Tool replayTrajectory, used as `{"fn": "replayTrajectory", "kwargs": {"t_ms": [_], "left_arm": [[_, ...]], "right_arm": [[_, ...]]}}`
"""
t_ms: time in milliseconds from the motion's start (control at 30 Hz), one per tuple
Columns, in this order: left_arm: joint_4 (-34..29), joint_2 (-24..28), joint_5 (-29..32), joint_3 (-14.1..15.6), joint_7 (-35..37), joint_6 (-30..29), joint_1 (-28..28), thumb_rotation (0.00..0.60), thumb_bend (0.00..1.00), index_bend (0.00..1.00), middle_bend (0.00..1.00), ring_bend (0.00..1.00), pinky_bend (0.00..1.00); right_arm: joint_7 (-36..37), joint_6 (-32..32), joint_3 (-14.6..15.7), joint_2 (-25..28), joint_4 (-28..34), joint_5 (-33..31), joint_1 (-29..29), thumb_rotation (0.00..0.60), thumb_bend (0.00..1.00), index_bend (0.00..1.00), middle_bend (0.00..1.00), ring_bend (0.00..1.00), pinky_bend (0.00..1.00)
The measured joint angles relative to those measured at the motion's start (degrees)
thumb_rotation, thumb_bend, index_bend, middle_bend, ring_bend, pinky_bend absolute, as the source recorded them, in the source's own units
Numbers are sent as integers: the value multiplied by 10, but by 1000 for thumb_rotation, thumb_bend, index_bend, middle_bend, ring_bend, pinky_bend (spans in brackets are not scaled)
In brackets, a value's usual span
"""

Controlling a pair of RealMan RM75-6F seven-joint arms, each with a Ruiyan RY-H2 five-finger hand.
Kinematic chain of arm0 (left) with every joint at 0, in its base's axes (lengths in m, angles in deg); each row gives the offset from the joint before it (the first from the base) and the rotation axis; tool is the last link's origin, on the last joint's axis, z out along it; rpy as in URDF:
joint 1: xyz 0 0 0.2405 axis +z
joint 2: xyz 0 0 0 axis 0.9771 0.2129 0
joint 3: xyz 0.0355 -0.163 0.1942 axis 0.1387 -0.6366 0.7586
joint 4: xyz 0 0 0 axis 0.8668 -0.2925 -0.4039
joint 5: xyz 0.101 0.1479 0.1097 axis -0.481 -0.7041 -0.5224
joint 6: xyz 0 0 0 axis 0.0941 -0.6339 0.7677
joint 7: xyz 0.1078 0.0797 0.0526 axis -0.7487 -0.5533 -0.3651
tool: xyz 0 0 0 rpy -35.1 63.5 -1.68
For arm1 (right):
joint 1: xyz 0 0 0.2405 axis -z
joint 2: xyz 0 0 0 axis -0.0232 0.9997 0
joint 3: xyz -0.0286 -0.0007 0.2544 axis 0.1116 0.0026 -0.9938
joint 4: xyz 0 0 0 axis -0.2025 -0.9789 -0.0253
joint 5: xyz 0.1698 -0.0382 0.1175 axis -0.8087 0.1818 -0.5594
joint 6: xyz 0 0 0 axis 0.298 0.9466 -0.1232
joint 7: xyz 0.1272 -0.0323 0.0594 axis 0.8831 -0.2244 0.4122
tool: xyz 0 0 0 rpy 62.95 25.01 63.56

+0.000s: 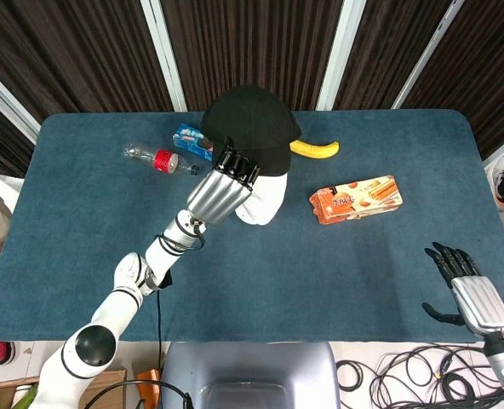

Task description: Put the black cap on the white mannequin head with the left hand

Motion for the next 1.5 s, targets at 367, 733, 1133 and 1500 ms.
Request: {"fn": "replayTrajectory", "kwargs": {"t_ms": [367, 733, 1133, 1500], "left_arm": [[-3, -17, -38, 47, -6, -21, 28, 600, 554, 754, 747, 593, 399], [-34, -28, -46, 65, -19, -18, 83, 600, 358, 205, 308, 321, 292], [-178, 1, -35, 59, -54, -27, 144, 600, 285, 0, 8, 59, 231], [-481, 135, -15, 83, -118, -90, 296, 600, 281, 0, 17, 38, 186]], "right_arm": [[-5, 0, 0, -2, 1, -1, 0, 600, 173, 0, 0, 0, 0], [-13, 1, 1, -4, 3, -1, 1, 600, 173, 0, 0, 0, 0], [-30, -2, 0, -8, 5, -4, 0, 600, 173, 0, 0, 0, 0], [-72, -9, 2, -22, 12, -10, 0, 600, 173, 0, 0, 0, 0]]}}
